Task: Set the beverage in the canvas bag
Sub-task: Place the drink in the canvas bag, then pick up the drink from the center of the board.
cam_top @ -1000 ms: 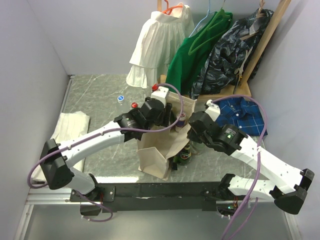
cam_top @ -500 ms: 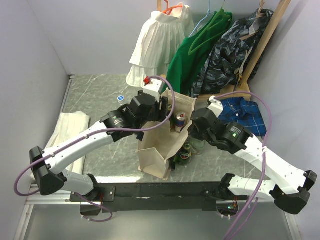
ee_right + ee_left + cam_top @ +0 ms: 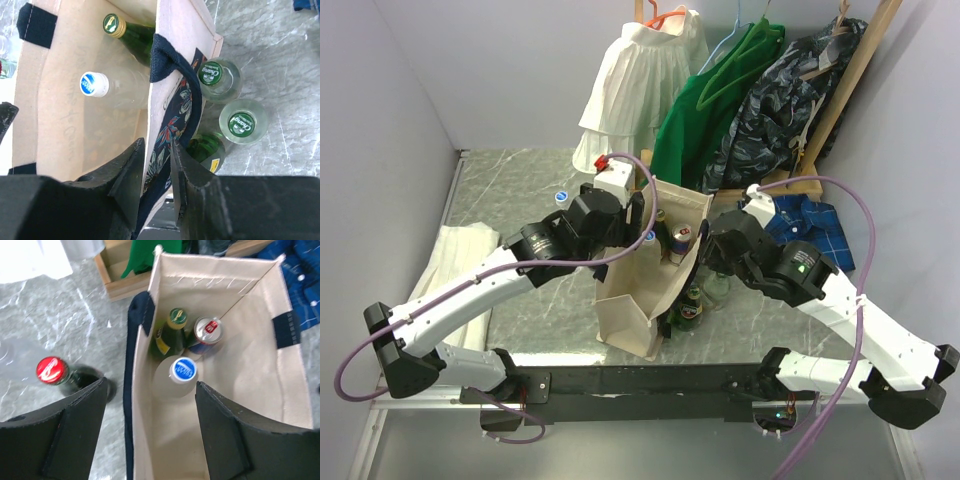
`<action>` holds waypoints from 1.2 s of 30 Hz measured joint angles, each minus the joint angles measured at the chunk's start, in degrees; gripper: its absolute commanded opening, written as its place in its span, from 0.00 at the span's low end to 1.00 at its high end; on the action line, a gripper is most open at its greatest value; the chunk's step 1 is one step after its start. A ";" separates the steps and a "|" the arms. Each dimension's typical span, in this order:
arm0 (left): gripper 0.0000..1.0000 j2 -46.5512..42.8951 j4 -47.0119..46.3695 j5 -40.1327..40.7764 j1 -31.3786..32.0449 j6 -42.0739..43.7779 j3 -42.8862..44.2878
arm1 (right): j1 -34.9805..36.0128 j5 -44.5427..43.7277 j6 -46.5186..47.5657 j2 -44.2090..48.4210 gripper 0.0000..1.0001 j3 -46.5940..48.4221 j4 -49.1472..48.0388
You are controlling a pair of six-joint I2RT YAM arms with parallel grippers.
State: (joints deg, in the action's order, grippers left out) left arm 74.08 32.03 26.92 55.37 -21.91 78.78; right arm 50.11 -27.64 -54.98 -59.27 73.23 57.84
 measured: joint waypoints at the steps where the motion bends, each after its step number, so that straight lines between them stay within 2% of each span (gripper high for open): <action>1: 0.77 -0.04 0.52 0.24 0.00 -0.07 0.00 | 0.00 -0.17 0.02 0.00 0.36 0.20 0.13; 11: 0.78 -0.09 7.30 3.96 0.00 -1.79 0.00 | 0.02 -0.94 0.02 0.00 0.38 0.70 1.62; 25: 0.73 -0.46 16.35 2.56 0.00 -4.72 0.11 | 0.00 -3.50 -1.25 0.92 0.43 0.68 5.95; 30: 0.73 -1.88 17.27 0.94 0.00 -4.79 0.11 | 0.00 -5.01 -2.45 1.90 0.49 -0.24 8.48; 34: 0.73 -2.67 17.44 -0.28 0.00 -4.79 0.09 | -0.20 -5.86 -3.39 3.28 0.65 -3.21 9.77; 36: 0.73 -2.69 17.53 -0.94 0.00 -4.79 0.09 | -0.39 -6.01 -3.91 3.96 0.68 -4.76 10.01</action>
State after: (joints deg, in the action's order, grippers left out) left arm 71.40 49.56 25.98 55.37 -26.70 78.87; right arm 49.71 -33.65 -58.89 -55.31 68.47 67.85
